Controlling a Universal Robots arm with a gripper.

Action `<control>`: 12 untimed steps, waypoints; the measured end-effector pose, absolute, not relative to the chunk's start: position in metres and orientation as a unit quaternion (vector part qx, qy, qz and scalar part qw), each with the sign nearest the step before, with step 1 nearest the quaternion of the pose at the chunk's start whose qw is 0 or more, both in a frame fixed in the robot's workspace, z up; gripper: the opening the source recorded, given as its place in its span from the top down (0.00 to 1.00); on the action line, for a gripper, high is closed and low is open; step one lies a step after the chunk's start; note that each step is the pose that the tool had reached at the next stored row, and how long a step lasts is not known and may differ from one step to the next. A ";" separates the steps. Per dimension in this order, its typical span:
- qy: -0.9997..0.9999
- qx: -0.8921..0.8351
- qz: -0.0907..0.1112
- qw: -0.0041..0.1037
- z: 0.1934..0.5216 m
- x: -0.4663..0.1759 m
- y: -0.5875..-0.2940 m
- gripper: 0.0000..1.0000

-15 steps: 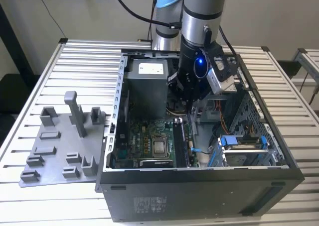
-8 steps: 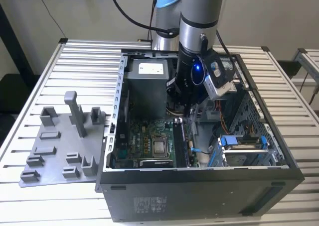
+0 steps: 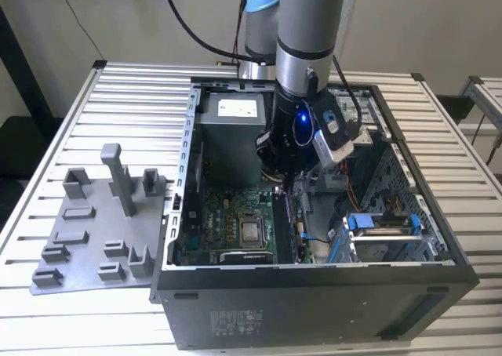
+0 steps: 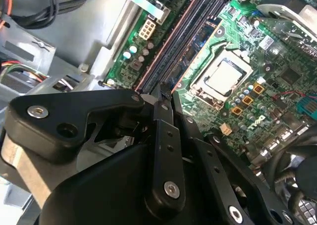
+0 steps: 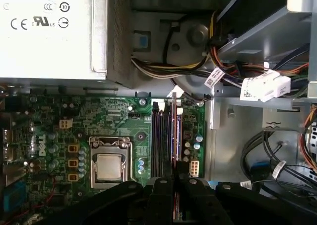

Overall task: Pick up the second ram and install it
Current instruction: 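Insert the second ram into the second slot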

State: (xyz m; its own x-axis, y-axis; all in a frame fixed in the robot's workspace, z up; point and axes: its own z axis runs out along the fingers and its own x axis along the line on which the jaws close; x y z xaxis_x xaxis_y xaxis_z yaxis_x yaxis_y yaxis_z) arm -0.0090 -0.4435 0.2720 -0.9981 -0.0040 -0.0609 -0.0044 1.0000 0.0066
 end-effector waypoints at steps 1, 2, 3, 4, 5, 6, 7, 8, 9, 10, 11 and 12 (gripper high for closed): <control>1.000 -0.002 0.003 0.030 0.270 -0.010 -0.444 0.86; 1.000 -0.002 0.003 0.030 0.268 -0.011 -0.444 0.86; 1.000 -0.002 0.003 0.030 0.267 -0.012 -0.445 0.86; 1.000 -0.002 0.003 0.030 0.265 -0.013 -0.445 0.86; 1.000 -0.002 0.003 0.030 0.263 -0.013 -0.445 0.86; 1.000 -0.002 0.003 0.030 0.261 -0.013 -0.446 0.86; 1.000 -0.002 0.003 0.030 0.259 -0.013 -0.446 0.86; 1.000 -0.002 0.003 0.030 0.257 -0.013 -0.447 0.86; 1.000 -0.002 0.003 0.029 0.256 -0.014 -0.447 0.86; 1.000 -0.002 0.003 0.029 0.254 -0.013 -0.448 0.86; 1.000 -0.002 0.003 0.027 0.253 -0.014 -0.449 0.86; 1.000 -0.002 0.003 0.026 0.252 -0.014 -0.450 0.86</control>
